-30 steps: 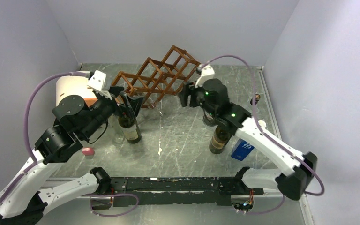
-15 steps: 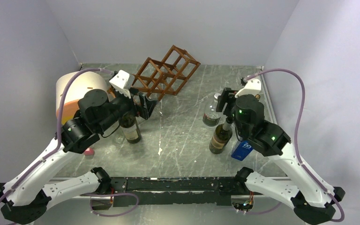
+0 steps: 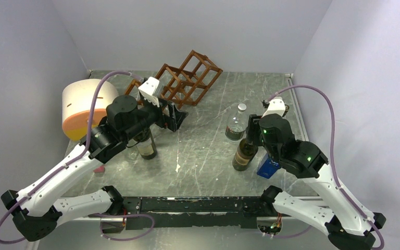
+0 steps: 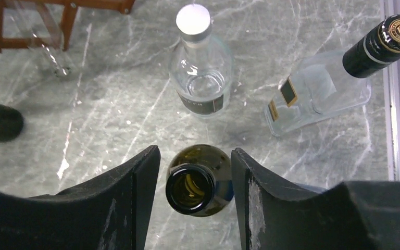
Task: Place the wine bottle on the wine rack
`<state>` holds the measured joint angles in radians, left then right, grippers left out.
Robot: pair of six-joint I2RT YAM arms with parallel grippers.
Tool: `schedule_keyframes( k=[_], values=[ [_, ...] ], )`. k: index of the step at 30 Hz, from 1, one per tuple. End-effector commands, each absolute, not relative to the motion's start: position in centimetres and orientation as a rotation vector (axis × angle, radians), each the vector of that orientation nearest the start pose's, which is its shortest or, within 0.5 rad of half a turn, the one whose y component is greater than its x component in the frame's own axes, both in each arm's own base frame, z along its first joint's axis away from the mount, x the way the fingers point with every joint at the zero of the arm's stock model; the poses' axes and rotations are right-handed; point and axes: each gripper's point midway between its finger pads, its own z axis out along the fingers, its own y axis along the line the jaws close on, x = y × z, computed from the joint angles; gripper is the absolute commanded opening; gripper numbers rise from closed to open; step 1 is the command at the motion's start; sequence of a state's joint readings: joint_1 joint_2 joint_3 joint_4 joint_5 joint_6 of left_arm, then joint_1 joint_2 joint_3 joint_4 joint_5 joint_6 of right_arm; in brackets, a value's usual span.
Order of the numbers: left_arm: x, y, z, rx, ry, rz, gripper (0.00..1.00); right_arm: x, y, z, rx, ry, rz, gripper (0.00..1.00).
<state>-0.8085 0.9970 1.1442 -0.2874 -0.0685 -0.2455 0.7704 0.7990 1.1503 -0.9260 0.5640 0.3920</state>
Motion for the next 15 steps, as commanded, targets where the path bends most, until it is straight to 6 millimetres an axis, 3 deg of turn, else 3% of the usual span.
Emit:
schedule_keyframes(
  k=[1, 12, 15],
  values=[
    [24.5, -26.0, 37.0, 0.408, 1.655, -0.779, 0.99, 20.5, 9.1, 27.7, -0.108, 2.104, 0.086, 0.50],
    [26.7, -27.1, 36.1, 0.429, 1.638, -0.705, 0.99, 20.5, 11.0, 29.5, -0.275, 2.063, 0.167, 0.00],
    [26.9, -27.5, 35.3, 0.460, 1.622, -0.702, 0.99, 20.9, 12.3, 30.3, -0.335, 2.036, 0.208, 0.00]
  ],
)
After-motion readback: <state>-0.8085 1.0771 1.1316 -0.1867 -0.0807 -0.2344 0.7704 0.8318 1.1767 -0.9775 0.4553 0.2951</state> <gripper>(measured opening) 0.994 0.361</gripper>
